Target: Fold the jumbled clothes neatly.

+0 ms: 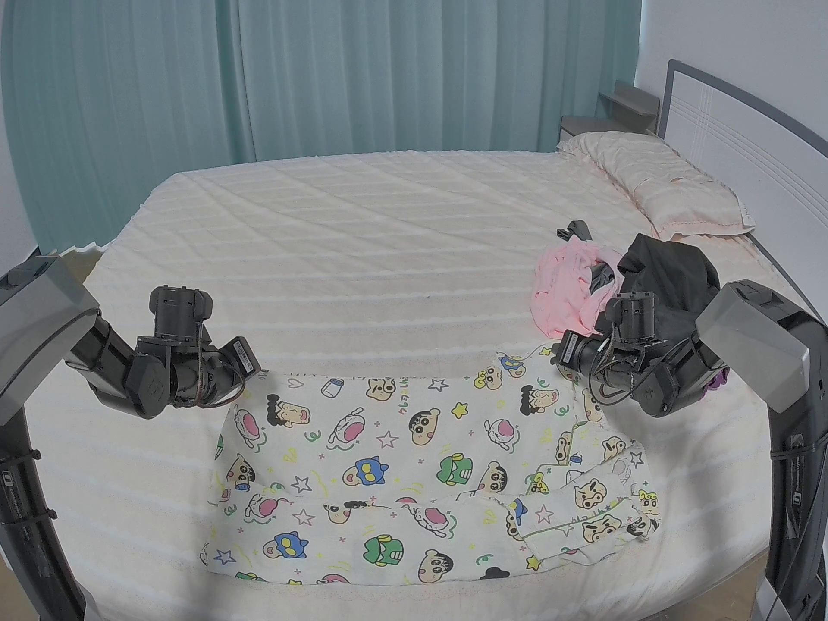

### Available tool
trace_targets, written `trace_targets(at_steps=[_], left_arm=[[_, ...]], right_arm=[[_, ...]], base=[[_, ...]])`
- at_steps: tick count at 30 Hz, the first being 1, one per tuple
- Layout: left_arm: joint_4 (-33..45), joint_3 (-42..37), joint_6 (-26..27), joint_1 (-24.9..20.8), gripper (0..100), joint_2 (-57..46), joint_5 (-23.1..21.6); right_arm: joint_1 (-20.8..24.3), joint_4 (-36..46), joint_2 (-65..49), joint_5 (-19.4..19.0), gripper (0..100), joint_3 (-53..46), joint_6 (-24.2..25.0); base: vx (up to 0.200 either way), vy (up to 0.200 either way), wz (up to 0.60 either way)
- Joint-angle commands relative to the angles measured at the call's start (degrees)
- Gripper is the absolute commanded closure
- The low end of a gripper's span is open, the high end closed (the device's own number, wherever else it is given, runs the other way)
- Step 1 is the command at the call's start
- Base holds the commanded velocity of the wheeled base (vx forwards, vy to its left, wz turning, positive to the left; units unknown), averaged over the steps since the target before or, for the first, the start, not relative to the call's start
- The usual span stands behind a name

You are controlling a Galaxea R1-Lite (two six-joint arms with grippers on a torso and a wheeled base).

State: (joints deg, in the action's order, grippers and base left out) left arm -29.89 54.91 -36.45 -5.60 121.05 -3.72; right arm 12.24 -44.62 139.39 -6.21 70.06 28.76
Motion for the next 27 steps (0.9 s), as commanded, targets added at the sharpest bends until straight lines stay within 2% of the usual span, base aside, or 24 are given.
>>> trace_targets(at_steps=[1, 12, 18, 20, 27], left_arm=[[0.0, 1.1, -0.3, 0.1, 100, 0.1, 0.0], [0.0, 3.0, -0.4, 1.0, 100, 1.4, 0.0], [0.4, 0.9, -0.3, 1.0, 100, 0.1, 0.0], [0.4, -0.5, -0.2, 1.1, 100, -1.5, -0.1], [0.2, -3.3, 0.2, 1.4, 100, -3.6, -0.2]], right_arm=[[0.1, -0.3, -0.7, 0.1, 100, -0.1, 0.0], [0.7, -0.2, -0.9, 0.6, 100, -1.3, -3.2], [0.7, -0.3, -4.3, 0.4, 100, -5.6, -6.6], [0.4, -0.4, -6.1, 0.3, 100, -7.3, -9.1], [0.8, -3.5, -10.6, 0.1, 100, -14.1, -10.7]], base=[[0.0, 0.0, 0.0], [0.0, 0.0, 0.0], [0.0, 0.0, 0.0], [0.0, 0.0, 0.0], [0.0, 0.0, 0.0]])
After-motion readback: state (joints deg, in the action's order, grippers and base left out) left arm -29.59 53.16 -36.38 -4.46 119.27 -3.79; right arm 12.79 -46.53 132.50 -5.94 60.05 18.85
